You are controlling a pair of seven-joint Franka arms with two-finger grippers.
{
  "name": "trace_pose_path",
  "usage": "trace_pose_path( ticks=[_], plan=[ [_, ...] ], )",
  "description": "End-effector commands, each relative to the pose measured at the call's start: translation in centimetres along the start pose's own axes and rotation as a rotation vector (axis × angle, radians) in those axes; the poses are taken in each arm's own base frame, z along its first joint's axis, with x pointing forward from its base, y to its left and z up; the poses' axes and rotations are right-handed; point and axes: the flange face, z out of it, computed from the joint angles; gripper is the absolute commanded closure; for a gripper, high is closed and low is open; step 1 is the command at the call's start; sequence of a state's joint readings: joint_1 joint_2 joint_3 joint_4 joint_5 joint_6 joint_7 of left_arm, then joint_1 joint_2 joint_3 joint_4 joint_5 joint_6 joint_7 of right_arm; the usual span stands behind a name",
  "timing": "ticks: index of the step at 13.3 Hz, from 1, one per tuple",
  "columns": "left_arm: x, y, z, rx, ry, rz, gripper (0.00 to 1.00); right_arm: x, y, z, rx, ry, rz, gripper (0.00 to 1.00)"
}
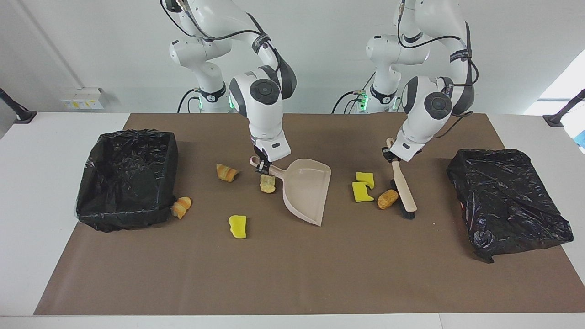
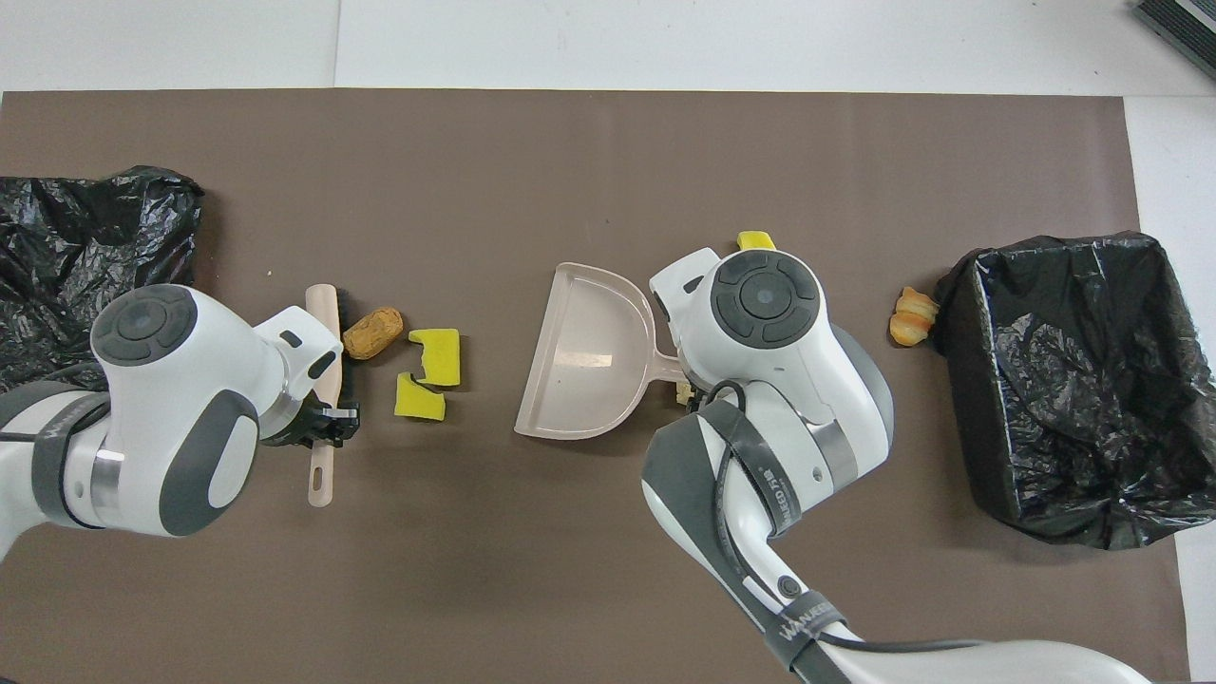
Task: Sweep and dump trash in bin
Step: 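Grasp the dustpan handle with the right gripper and drag it toward the crumbs, then sweep the sponge pieces and crumbs into the dustpan with the left gripper's brush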
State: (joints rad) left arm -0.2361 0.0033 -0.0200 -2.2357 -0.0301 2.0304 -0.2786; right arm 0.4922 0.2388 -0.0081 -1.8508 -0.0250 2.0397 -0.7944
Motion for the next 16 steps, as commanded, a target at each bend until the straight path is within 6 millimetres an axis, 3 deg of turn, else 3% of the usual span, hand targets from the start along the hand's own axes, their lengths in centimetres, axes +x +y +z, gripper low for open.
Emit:
trace_pose_path(
  ticks=[1,6,12,15,16],
  plan=[
    [-1.9,2.9,1.8,-0.016,0.038,0.003,1.00,-0.4,-1.3,0.6,0.011,0.022,-0.037,1.00],
    [-4.4,9.3,1.6,-0.056,0.043,0.037,1.00,-0.1,-1.6,1.7,0.000,0.032,-0.043,1.00],
    [-8.0,16.4,0.7,-0.117,0.056,0.133,1.00,2.2,-2.2,3.5,0.008,0.106,-0.024,1.00],
    [-10.1,19.1,0.4,-0.129,0.041,0.166,1.00,2.9,-2.6,3.3,-0.002,0.122,-0.026,1.00],
    [-10.0,19.7,-0.2,-0.134,0.040,0.160,1.00,2.9,-2.6,3.3,-0.002,0.122,-0.026,1.00]
  ],
)
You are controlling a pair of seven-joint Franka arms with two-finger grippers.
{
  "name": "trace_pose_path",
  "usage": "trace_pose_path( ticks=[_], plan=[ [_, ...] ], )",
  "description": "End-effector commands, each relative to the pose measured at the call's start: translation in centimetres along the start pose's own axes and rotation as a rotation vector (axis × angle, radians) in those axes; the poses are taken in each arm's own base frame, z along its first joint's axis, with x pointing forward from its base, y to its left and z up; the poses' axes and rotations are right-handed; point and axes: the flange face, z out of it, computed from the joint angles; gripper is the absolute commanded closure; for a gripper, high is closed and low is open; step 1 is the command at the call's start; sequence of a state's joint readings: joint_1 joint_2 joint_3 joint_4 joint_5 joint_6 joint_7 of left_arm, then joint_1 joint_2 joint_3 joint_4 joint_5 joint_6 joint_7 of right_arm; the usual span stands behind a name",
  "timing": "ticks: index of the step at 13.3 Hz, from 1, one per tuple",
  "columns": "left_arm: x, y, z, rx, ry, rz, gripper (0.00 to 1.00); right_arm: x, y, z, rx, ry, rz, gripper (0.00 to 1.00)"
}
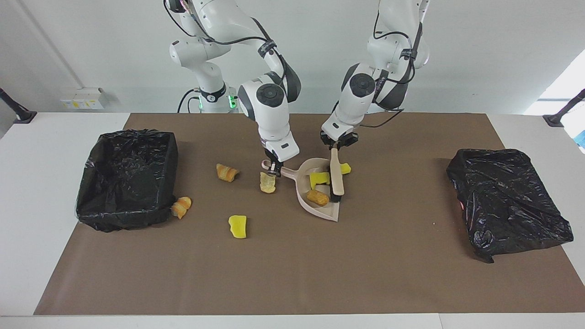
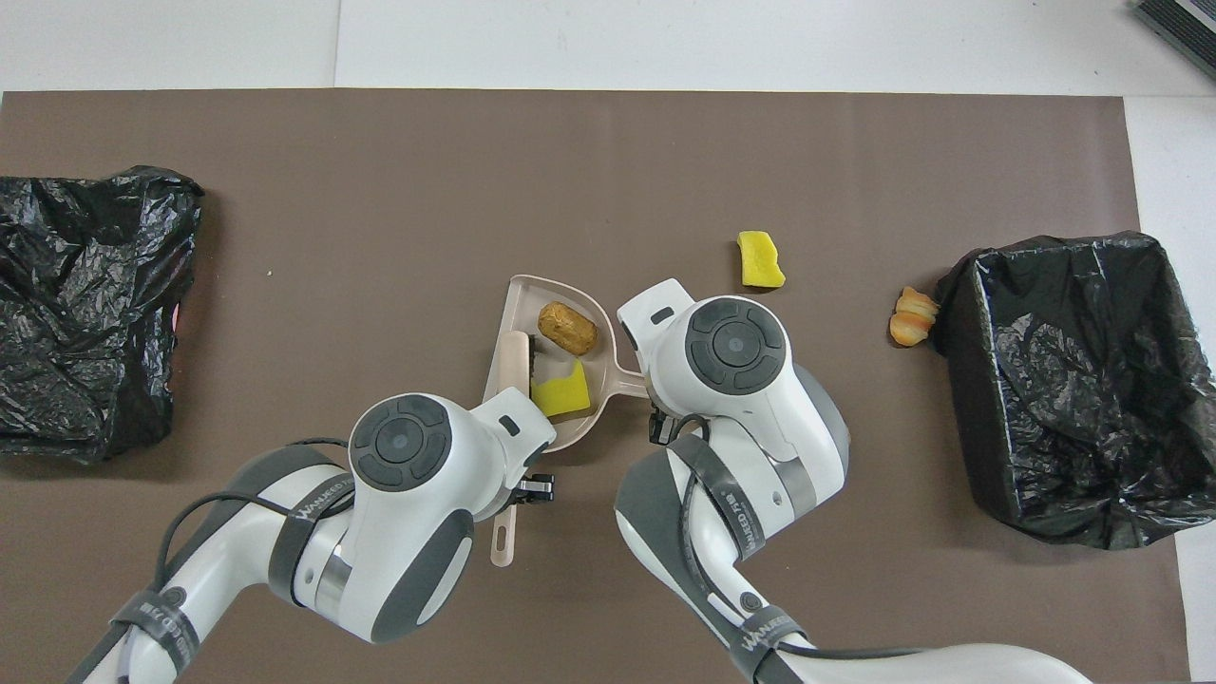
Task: Sweep and dump trash in bin
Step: 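Sweep the sponge pieces and crumbs into the dustpan with the left gripper's brush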
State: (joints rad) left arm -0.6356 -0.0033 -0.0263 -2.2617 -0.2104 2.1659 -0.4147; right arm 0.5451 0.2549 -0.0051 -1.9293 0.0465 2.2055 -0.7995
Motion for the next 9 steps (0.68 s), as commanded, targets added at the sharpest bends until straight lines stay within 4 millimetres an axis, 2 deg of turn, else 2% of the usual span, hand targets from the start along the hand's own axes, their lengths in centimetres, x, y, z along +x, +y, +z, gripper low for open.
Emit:
trace_pose_path(
  ticks=[1,3,5,6,7,8,9],
  plan=[
    [0.0,1.1,-1.5,-0.020,-0.011,-0.019,1.00,0.2,0.0,0.3,0.008,0.028,-0.003,1.00],
    [0.2,0.2,-2.6,-0.016,-0.033,-0.033,1.00,0.1,-0.1,0.4,0.011,0.025,-0.007,1.00],
    [1.5,-2.9,-4.5,-0.012,-0.081,-0.100,1.00,0.1,-0.1,0.4,0.015,0.022,-0.006,1.00],
    [2.0,-4.1,-5.8,-0.010,-0.106,-0.125,1.00,0.1,-0.1,0.3,0.013,0.023,-0.005,1.00],
    [2.8,-6.1,-7.5,-0.017,-0.121,-0.170,1.00,0.1,-0.1,0.3,0.013,0.023,-0.006,1.00],
    [2.7,-8.2,-8.5,-0.015,-0.152,-0.224,1.00,0.1,-0.1,0.3,0.013,0.023,-0.009,1.00],
    [2.2,-9.7,-8.5,-0.007,-0.189,-0.258,1.00,0.2,-0.2,0.2,0.012,0.024,-0.009,1.00]
  ],
)
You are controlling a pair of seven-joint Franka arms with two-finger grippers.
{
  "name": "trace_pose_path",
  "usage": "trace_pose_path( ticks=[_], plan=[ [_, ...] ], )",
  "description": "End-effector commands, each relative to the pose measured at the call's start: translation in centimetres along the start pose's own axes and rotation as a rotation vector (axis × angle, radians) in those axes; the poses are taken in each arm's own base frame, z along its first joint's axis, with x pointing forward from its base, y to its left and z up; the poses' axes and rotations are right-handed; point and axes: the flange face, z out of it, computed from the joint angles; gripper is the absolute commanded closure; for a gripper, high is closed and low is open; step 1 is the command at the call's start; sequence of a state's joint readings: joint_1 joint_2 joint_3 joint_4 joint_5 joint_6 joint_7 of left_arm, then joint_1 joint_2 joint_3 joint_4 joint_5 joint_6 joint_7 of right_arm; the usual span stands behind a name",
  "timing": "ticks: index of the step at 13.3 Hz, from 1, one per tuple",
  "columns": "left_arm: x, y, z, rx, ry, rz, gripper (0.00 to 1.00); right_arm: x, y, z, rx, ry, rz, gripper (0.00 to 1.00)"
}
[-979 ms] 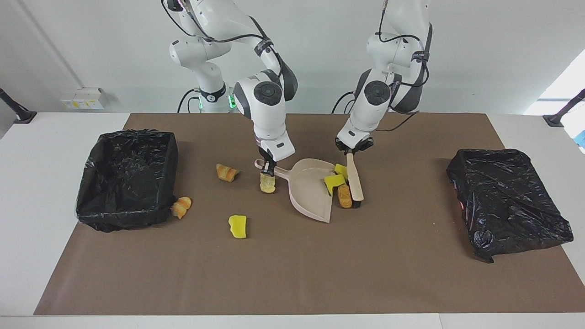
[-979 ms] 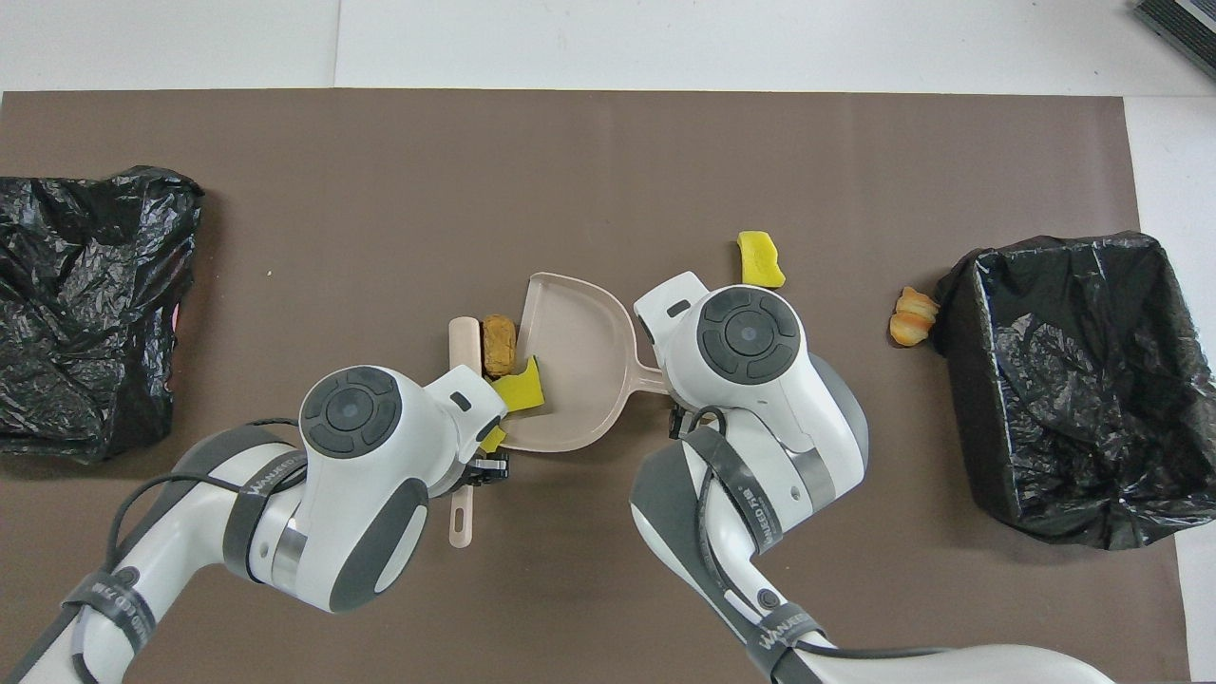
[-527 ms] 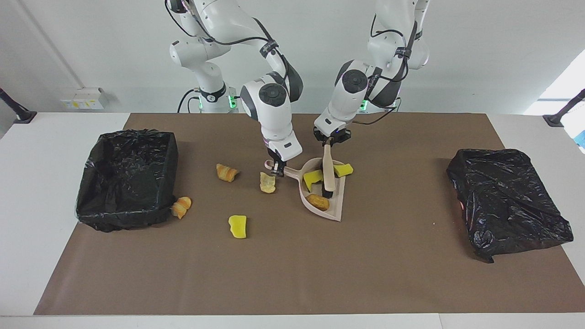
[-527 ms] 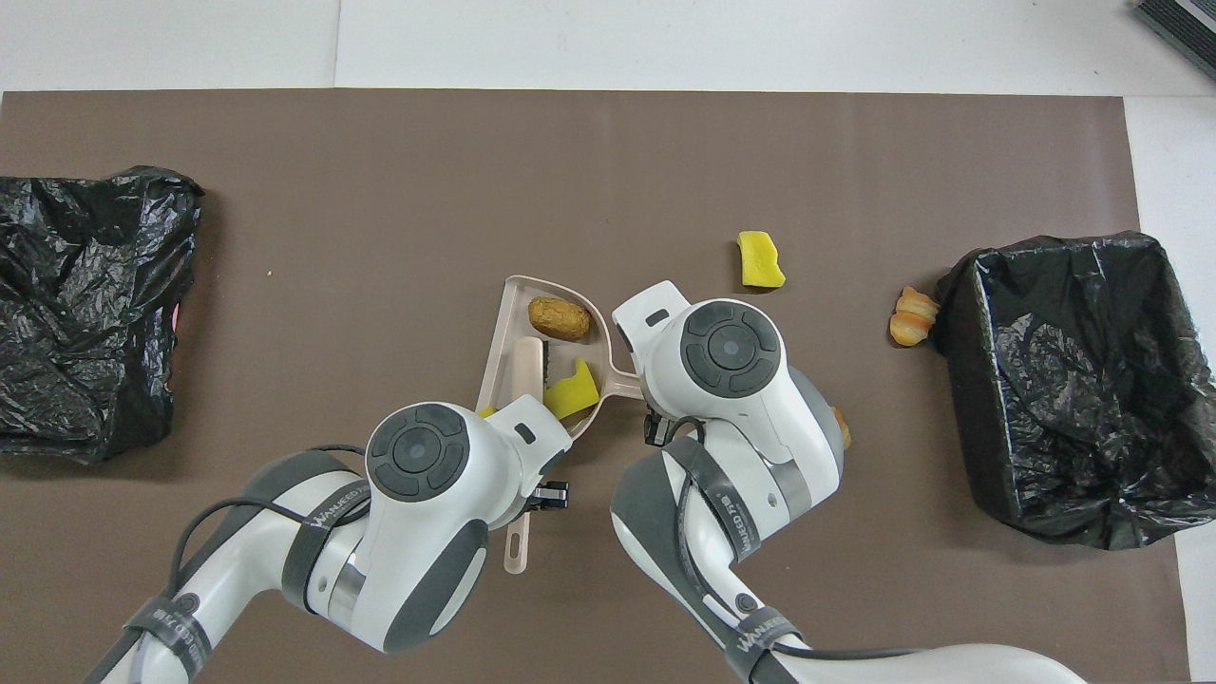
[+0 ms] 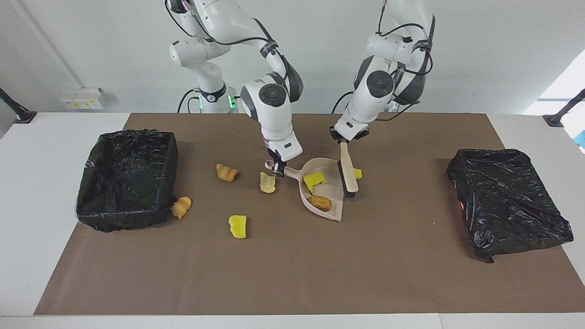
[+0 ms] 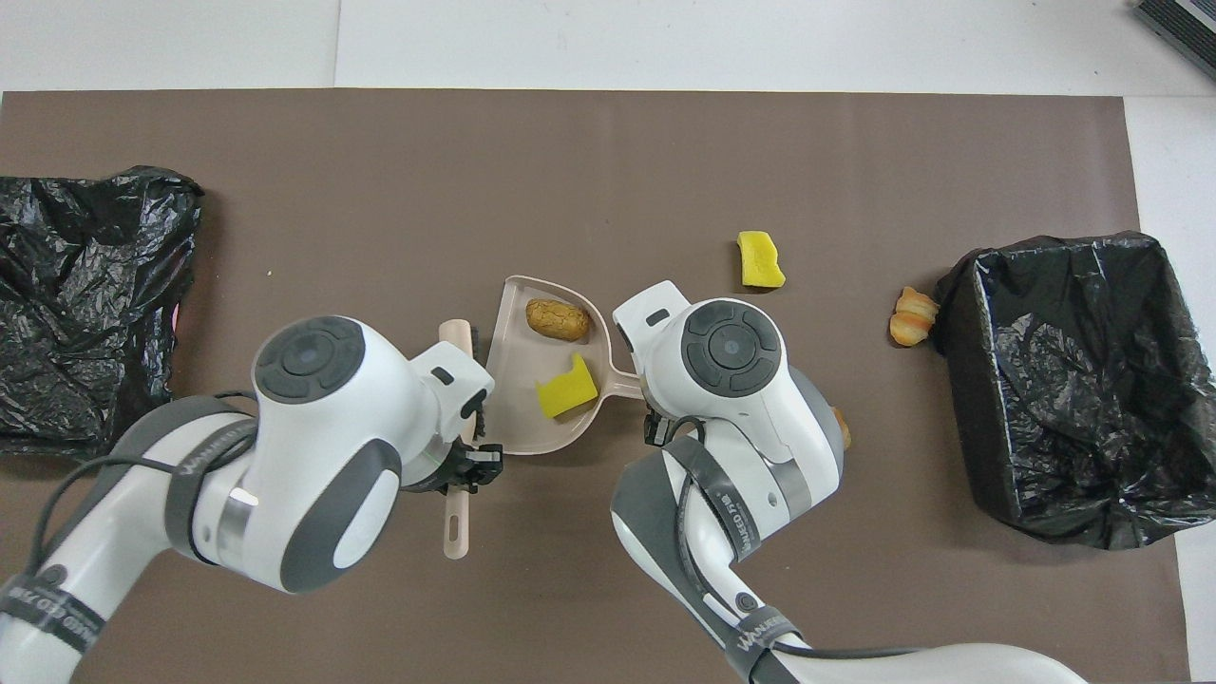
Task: Sweep and dump trash in bin
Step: 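Sweep the sponge pieces and crumbs into the dustpan with the left gripper's brush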
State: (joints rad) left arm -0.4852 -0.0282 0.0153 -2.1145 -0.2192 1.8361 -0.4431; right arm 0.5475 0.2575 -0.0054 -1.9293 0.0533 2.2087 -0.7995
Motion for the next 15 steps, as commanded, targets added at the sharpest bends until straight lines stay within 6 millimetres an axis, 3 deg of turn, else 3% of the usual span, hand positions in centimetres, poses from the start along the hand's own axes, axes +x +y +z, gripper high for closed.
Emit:
trace_pose_path(
  ticks=[1,5,8,11,14,15],
  plan=[
    [-0.8,-3.7,-1.1,-0.006,-0.063,-0.097,1.00,0.0,0.0,0.2,0.010,0.019,-0.010,1.00],
    [0.2,-9.0,-0.6,-0.029,-0.090,-0.195,1.00,0.0,-0.1,0.2,0.010,0.019,-0.011,1.00],
    [-0.6,-14.2,0.6,-0.053,-0.101,-0.270,1.00,0.0,-0.2,0.2,0.011,0.018,-0.010,1.00],
    [-1.0,-14.7,1.6,-0.041,-0.115,-0.260,1.00,0.0,-0.1,0.2,0.010,0.019,-0.010,1.00],
    [-3.6,-14.4,3.8,-0.020,-0.126,-0.274,1.00,0.0,-0.1,0.2,0.010,0.019,-0.010,1.00],
    [-3.5,-13.7,3.9,-0.023,-0.092,-0.304,1.00,0.0,-0.1,0.2,0.010,0.019,-0.010,1.00]
  ],
)
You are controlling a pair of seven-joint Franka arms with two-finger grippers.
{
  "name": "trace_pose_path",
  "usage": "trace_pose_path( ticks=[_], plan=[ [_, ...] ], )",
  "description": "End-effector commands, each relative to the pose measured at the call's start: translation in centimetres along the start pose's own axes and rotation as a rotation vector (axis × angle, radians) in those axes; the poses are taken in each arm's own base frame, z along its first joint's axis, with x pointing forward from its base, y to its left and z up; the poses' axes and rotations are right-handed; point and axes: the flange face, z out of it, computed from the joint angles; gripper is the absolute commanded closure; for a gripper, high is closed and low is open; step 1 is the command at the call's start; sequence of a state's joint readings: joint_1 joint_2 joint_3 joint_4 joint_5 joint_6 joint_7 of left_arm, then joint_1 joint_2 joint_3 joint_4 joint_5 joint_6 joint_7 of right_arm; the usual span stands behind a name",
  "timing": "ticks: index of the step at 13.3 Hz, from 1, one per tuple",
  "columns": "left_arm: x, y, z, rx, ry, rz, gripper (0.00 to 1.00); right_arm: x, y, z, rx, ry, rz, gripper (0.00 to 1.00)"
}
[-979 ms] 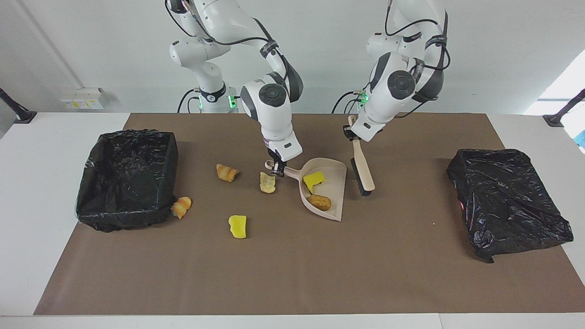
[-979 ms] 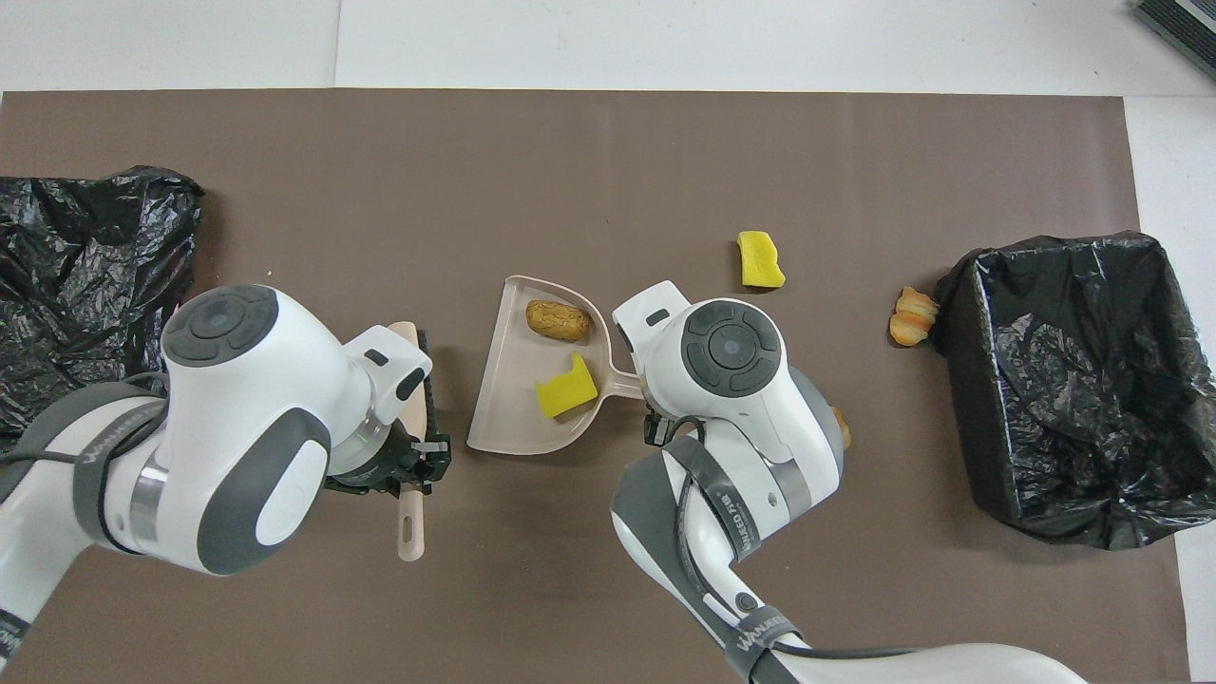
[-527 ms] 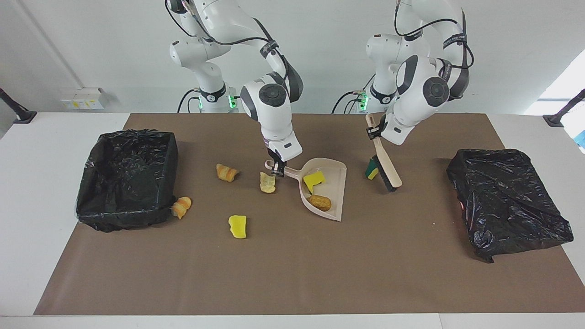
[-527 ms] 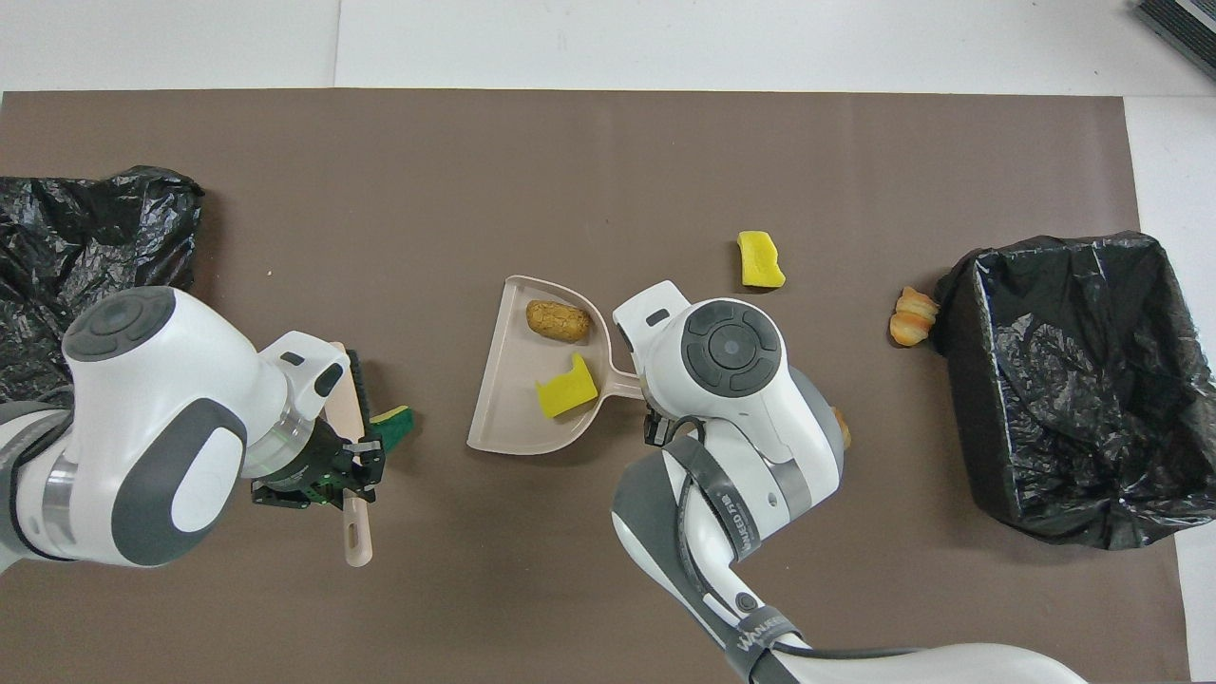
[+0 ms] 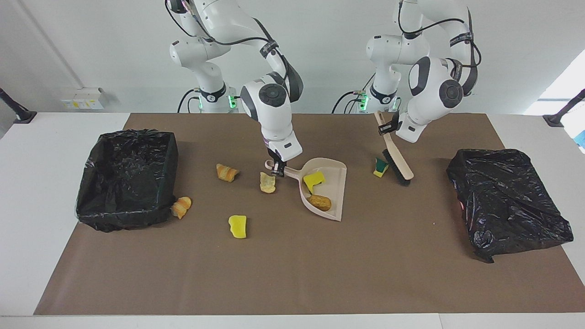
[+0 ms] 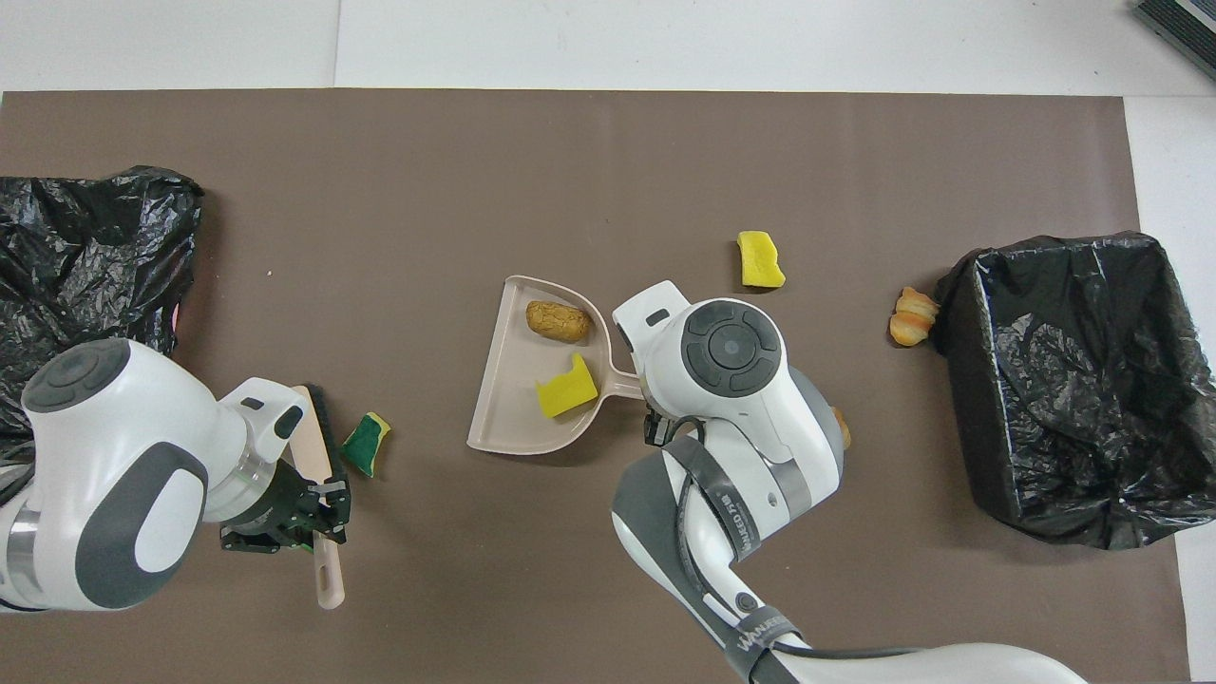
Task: Sweep and dump trash in bin
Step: 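Sweep the sponge pieces and crumbs into the dustpan with the left gripper's brush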
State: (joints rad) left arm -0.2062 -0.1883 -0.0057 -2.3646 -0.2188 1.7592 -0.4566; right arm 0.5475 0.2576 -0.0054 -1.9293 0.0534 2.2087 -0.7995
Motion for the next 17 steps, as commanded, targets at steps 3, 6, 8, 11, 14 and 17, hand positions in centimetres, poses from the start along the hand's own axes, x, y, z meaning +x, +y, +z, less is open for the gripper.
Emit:
trace_pose_path(
  ticks=[3,6,8,11,14,17],
  plan=[
    [-0.6,3.1,1.1,-0.071,0.182,-0.096,1.00,0.1,-0.2,0.2,0.010,0.019,-0.010,1.00],
    [-0.6,6.9,3.3,-0.083,0.221,-0.103,1.00,0.1,-0.2,0.2,0.010,0.019,-0.010,1.00],
    [-1.4,9.6,3.2,-0.105,0.229,-0.096,1.00,0.1,-0.2,0.2,0.010,0.019,-0.010,1.00],
    [-1.9,14.2,1.2,-0.180,0.215,-0.097,1.00,0.1,-0.2,0.2,0.010,0.019,-0.010,1.00],
    [-2.7,17.3,-0.2,-0.192,0.230,-0.050,1.00,0.1,-0.3,0.2,0.010,0.019,-0.011,1.00],
    [-4.1,16.6,-3.7,-0.188,0.207,-0.018,1.00,0.2,-0.3,0.2,0.010,0.019,-0.013,1.00]
  ],
)
